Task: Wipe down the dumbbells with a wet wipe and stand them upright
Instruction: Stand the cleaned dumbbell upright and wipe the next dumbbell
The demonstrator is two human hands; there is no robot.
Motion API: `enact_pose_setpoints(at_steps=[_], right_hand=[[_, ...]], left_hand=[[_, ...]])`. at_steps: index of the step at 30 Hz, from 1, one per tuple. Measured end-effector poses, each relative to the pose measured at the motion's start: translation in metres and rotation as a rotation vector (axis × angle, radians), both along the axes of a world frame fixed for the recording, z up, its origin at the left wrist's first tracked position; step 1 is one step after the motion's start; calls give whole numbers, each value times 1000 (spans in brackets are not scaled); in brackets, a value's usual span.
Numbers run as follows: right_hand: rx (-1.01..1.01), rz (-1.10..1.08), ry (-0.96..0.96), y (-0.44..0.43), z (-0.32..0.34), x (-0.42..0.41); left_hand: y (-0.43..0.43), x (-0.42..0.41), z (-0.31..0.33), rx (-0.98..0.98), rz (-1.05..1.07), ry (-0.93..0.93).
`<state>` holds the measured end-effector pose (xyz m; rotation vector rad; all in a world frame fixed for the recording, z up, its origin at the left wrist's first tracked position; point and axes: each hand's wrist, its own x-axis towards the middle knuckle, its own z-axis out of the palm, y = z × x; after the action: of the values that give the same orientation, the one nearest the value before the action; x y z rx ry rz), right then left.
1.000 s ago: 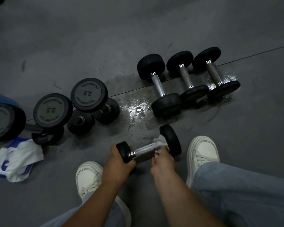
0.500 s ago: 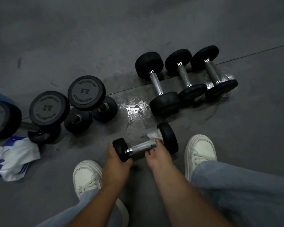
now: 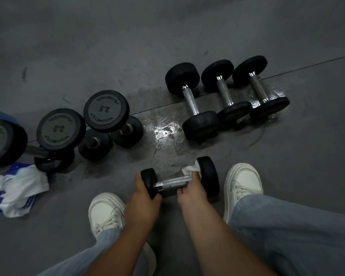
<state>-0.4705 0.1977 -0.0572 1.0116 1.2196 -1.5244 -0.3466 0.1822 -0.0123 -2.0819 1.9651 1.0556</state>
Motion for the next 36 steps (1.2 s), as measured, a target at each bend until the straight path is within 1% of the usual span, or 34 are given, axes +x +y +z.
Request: enact_pose_setpoints(at_steps=[2,5,8,10,11,14,17,19,22,23,24,27,29,31,33,36], right_hand=[[-26,24,-45,-5,2,-5],[-114,48,-81,12,2,-1],[-71,33,-12,9,-4,1],[16,50,-30,-10,-4,-5],[25,48,-55,-18,-2,-9],[-27,68,-42,-8,-1,-6],[-69,68,36,12,-2,3],[-13,73,72,1,-2,2],[154,127,100,-13,0,1],[163,139,105,-12,1,2],[125,143,108,-8,2,2],[-73,133,82,12,-3,-1],[-125,137,46,21,-5,-3],[-98,88,49,20,-5,0],[-12,34,60,9,-2,2],[96,39,84,-7,-5,-2]], left_hand=[[0,2,-1,14,4,-4],[-8,3,-1,49,-31,-15],[-18,-1,-1,55,-51,-25],[-16,-3,0,45,-19,-34],[-11,-3,0,41,1,-36],[3,-1,0,32,34,-25],[-7,-1,-3,26,-11,-11],[-15,-3,-3,29,-19,-35],[-5,-8,0,0,48,-52],[3,-9,1,-7,75,-41],[10,-10,2,-15,95,-23],[25,-7,0,-32,118,14],[25,-6,-3,-33,117,30],[21,-6,-6,-17,119,12],[18,-6,-5,-8,102,-14],[17,-6,-4,-17,86,-21]])
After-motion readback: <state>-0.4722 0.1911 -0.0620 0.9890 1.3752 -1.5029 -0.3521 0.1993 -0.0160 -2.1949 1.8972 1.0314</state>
